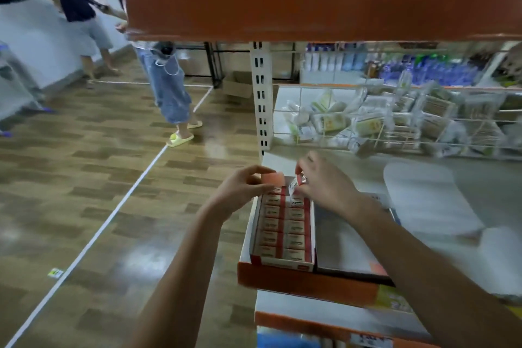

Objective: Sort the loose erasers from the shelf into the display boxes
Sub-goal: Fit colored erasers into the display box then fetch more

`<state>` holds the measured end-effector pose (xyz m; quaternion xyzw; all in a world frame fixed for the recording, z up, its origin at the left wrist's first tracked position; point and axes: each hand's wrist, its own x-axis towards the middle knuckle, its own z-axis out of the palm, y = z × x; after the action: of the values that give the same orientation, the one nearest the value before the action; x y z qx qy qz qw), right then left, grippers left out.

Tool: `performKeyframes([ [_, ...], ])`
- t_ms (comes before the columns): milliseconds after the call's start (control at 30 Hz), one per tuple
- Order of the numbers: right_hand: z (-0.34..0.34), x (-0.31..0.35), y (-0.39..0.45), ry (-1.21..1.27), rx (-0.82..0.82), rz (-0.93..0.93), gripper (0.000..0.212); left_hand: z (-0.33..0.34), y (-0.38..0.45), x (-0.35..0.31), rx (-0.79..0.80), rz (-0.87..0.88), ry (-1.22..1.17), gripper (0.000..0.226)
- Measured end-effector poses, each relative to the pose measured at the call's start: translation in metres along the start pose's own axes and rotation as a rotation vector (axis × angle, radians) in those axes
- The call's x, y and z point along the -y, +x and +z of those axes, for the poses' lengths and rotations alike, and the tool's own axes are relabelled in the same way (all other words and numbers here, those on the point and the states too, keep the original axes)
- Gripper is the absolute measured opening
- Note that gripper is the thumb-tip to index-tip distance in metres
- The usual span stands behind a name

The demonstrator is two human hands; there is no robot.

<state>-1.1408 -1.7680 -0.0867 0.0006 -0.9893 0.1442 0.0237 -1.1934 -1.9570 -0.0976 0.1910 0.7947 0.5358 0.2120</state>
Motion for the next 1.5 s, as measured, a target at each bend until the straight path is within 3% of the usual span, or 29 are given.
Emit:
performKeyframes([
  [167, 0.016, 0.003, -0.004, 0.031, -0.112, 0.091, 0.029, 0.0, 0.009, 0.012, 0.034, 0.021, -0.089, 0.022],
  [467, 0.025, 0.02, -0.013, -0.153, -0.249, 0.156, 0.006, 0.001, 0.015, 0.023, 0.07, 0.053, -0.107, 0.025],
  [733, 0.024, 0.02, -0.014, -0.344, -0.203, 0.174, 0.021, 0.0, 0.016, 0.023, 0.104, 0.07, -0.089, 0.022],
  [1000, 0.027, 0.027, -0.016, -0.419, -0.106, 0.153, 0.013, 0.0, 0.015, 0.023, 0.115, 0.096, -0.05, 0.022],
  [1167, 0.022, 0.024, -0.016, -0.39, -0.127, 0.154, 0.015, 0.0, 0.014, 0.019, 0.091, 0.116, 0.035, 0.025],
  [1300, 0.01, 0.022, -0.031, -0.242, -0.281, 0.165, 0.018, 0.007, 0.005, 0.008, 0.047, 0.192, 0.131, 0.025],
  [1500, -0.026, -0.013, -0.091, -0.064, -0.381, 0.447, 0.022, 0.034, -0.017, -0.018, 0.158, 0.34, 0.275, 0.031],
])
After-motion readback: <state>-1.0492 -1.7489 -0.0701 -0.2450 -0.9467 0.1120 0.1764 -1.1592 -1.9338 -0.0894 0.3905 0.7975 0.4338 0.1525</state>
